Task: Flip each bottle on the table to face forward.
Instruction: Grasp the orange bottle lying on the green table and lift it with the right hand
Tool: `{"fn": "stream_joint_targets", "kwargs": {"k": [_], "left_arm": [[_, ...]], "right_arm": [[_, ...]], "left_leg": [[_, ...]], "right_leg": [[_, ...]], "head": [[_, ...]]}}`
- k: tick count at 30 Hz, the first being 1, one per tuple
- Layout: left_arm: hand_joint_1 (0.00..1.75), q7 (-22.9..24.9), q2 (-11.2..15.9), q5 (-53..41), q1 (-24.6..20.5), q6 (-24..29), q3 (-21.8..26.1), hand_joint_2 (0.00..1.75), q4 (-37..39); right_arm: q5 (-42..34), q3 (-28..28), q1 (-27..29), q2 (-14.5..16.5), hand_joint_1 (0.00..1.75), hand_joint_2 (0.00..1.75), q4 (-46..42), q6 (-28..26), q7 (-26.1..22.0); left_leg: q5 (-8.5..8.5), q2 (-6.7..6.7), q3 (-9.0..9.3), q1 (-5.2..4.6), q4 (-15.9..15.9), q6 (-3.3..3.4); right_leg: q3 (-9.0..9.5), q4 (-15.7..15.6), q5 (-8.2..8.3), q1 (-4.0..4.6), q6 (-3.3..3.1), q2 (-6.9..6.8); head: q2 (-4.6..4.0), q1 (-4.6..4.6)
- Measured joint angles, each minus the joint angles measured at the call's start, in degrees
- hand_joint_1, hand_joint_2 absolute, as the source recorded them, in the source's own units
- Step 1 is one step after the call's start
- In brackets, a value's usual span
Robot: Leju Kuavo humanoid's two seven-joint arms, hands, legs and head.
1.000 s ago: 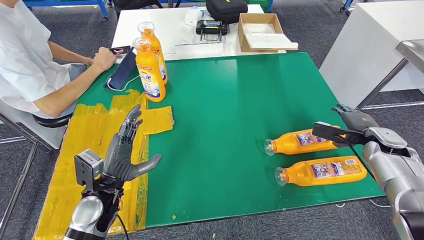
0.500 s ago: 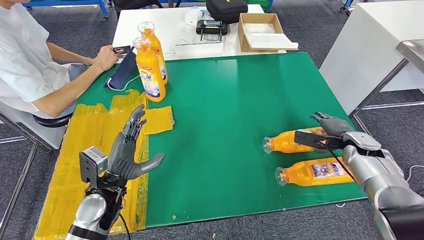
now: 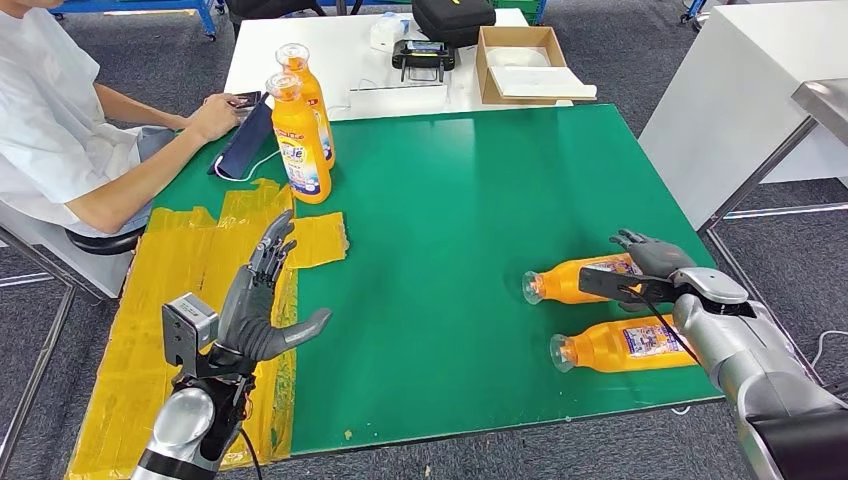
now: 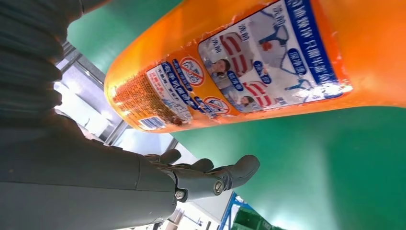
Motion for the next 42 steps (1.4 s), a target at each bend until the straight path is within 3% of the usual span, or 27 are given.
{"fn": "stream_joint_targets", "kwargs": {"k": [5,10,11,12,15,16,20,27,32,42], "left_arm": [[0.0,0.2,0.0,0.4,-0.1,0.0,-0.2,1.75,0.3],[0.0,0.4,0.0,0.6,-0.8,-0.1,-0.8,1.75,1.4],[0.0,0.4,0.0,0.6,-1.0,-0.1,-0.9,1.75,1.7],[0.0,0.4,0.0,0.6,-1.2,-0.1,-0.9,1.75,1.9],[0.0,0.4,0.0,0.7,-1.6,-0.1,-1.0,1.75,2.6],[0.0,0.4,0.0,0.8,-1.6,-0.1,-1.0,1.75,2.8],[0.0,0.4,0.0,1.0,-1.7,0.0,-1.1,1.75,3.0],[0.0,0.4,0.0,1.0,-1.7,0.0,-1.1,1.75,3.0],[0.0,0.4,0.0,1.0,-1.7,0.0,-1.3,1.75,3.0],[0.0,0.4,0.0,1.0,-1.7,0.0,-1.5,1.75,3.0]], "right_arm": [[0.5,0.5,0.9,1.1,0.0,1.75,0.7,-0.1,0.8],[1.9,1.9,0.7,1.5,0.02,1.75,2.4,3.5,3.2],[1.9,2.1,0.7,1.6,0.11,1.75,2.8,4.1,3.5],[2.0,2.3,0.6,1.5,0.34,1.75,3.1,4.6,3.7],[2.5,2.8,0.5,1.4,1.24,1.75,3.9,5.0,4.3],[2.8,3.0,0.4,1.4,1.37,1.75,4.0,4.9,4.6],[3.5,3.9,0.4,1.4,1.44,1.75,4.4,4.5,5.4],[3.6,4.4,0.3,1.7,1.41,1.75,4.7,4.4,5.8],[4.2,4.6,0.2,1.9,1.69,1.75,4.9,3.3,6.1],[5.3,5.3,0.1,2.4,1.69,1.75,4.9,0.4,7.1]], "left_leg": [[0.0,0.0,0.0,0.0,0.0,0.0],[0.01,-0.02,0.01,0.0,0.0,0.0],[0.01,-0.02,0.01,0.0,0.0,0.0],[0.01,-0.01,0.01,0.0,0.0,0.01],[0.0,0.04,0.03,0.0,0.0,0.01],[0.0,0.05,0.05,0.0,0.0,0.01],[0.0,0.03,0.11,0.0,0.0,0.01],[0.11,0.0,0.11,0.0,0.0,0.01],[0.11,0.01,0.11,0.0,0.0,0.02],[0.12,0.04,0.11,0.0,0.0,0.0]], "right_leg": [[-0.01,0.0,0.0,0.0,0.0,0.0],[-0.01,0.0,0.0,0.0,0.0,-0.01],[0.0,0.0,0.0,0.0,0.0,-0.01],[0.0,0.0,0.0,0.0,0.0,-0.01],[0.0,0.0,0.01,0.0,0.0,0.01],[0.01,0.0,0.01,0.0,-0.01,0.01],[0.04,0.0,0.01,0.0,-0.01,0.01],[0.07,0.0,0.08,0.0,0.03,0.0],[0.08,0.0,0.09,0.0,0.05,0.01],[0.06,0.0,0.11,0.0,0.03,0.02]], "head": [[0.0,-0.01],[0.0,0.02],[0.0,0.01],[0.0,0.01],[0.0,0.02],[0.0,0.02],[0.0,0.01],[0.0,0.02],[0.0,0.02],[0.0,0.02]]}}
